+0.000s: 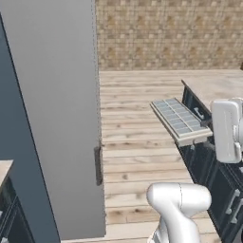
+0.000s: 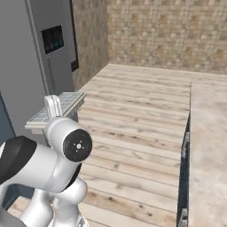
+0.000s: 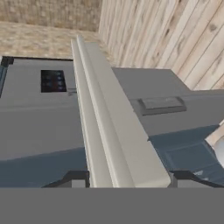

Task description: The ice cube tray has been filled with water. Take the tray and place it in the freezer to make ice. Close the freezer door after placing the tray.

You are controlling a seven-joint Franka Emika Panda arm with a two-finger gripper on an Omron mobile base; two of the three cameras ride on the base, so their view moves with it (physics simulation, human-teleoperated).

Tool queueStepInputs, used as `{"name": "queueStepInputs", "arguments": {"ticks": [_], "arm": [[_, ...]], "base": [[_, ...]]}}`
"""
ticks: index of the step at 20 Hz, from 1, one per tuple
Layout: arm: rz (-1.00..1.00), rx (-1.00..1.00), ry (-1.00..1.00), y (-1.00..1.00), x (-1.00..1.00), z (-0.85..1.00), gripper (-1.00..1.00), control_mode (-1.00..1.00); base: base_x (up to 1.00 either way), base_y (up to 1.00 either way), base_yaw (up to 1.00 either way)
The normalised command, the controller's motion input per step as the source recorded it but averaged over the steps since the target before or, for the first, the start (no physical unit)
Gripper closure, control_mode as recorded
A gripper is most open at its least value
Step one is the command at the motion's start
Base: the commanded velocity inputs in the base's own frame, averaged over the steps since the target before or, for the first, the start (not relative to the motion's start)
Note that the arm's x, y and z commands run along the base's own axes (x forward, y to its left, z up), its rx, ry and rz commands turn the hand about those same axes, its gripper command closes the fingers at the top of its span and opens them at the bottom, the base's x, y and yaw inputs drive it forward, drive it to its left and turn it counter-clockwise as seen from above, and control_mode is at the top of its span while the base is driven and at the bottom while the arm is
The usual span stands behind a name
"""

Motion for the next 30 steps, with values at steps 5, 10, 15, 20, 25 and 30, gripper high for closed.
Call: {"name": "queueStepInputs", "arguments": {"ticks": [5, 10, 15, 20, 25, 30], "arm": [[0.0, 0.0, 0.0, 0.0, 0.0, 0.0, 1.0, 1.0], [0.0, 0.0, 0.0, 0.0, 0.0, 0.0, 1.0, 1.0], [0.0, 0.0, 0.0, 0.0, 0.0, 0.0, 1.0, 1.0], [0.0, 0.0, 0.0, 0.0, 0.0, 0.0, 1.0, 1.0], [0.0, 0.0, 0.0, 0.0, 0.0, 0.0, 1.0, 1.0], [0.0, 0.0, 0.0, 0.0, 0.0, 0.0, 1.0, 1.0]], "base": [[1.0, 0.0, -0.01], [1.0, -0.04, 0.0], [0.93, -0.08, 0.07], [0.79, -0.02, 0.28], [0.61, 0.0, 0.42], [0.41, -0.07, 0.49]]}}
